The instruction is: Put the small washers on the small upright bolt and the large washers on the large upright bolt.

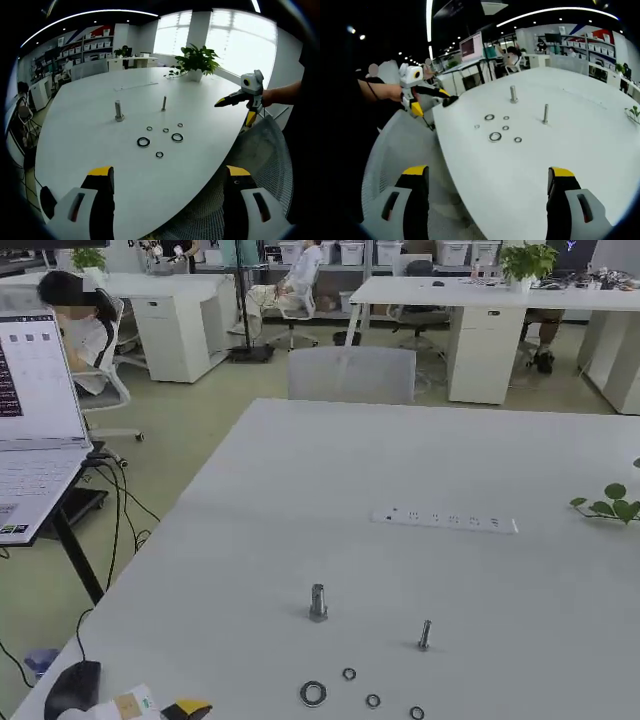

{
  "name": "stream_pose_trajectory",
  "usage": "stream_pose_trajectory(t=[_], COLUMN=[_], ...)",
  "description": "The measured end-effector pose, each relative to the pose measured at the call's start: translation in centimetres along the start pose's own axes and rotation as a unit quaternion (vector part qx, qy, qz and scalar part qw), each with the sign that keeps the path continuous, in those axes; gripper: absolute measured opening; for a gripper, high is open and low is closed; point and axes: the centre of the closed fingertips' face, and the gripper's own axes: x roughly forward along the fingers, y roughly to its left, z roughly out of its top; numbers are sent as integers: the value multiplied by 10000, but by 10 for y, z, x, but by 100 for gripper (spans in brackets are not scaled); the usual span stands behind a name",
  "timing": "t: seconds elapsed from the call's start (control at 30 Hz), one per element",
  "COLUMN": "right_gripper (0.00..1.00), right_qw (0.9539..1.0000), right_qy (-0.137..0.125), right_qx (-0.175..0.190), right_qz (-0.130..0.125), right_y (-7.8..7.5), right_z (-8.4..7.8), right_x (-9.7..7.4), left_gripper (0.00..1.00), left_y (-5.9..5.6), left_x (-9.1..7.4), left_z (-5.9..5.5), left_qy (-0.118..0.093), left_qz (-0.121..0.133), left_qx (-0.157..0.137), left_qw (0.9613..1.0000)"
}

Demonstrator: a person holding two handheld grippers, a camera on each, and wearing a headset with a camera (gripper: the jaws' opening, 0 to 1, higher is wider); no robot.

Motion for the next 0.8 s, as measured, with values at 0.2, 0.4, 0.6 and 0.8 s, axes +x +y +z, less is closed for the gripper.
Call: stream_pose_trajectory(t=[0.2,0.4,0.6,0.8], right_gripper=[100,100,100,98], right_qw=[10000,10000,10000,10000], right_qy=[7,-57,-39,70], right_qx=[-5,36,32,-43], right_qz=[28,7,-30,15], right_y=[0,-1,-3,0], right_z=[-1,0,-1,2], right_x=[2,0,-1,3], left_gripper=[90,90,90,92], left_y=[0,-1,2,6], left_x=[0,2,3,3], left_z=[1,2,5,-1], left_qy=[5,4,13,217], left_qz=[9,-14,2,35], left_qx=[2,17,50,244], left_qw=[10000,10000,10000,9995])
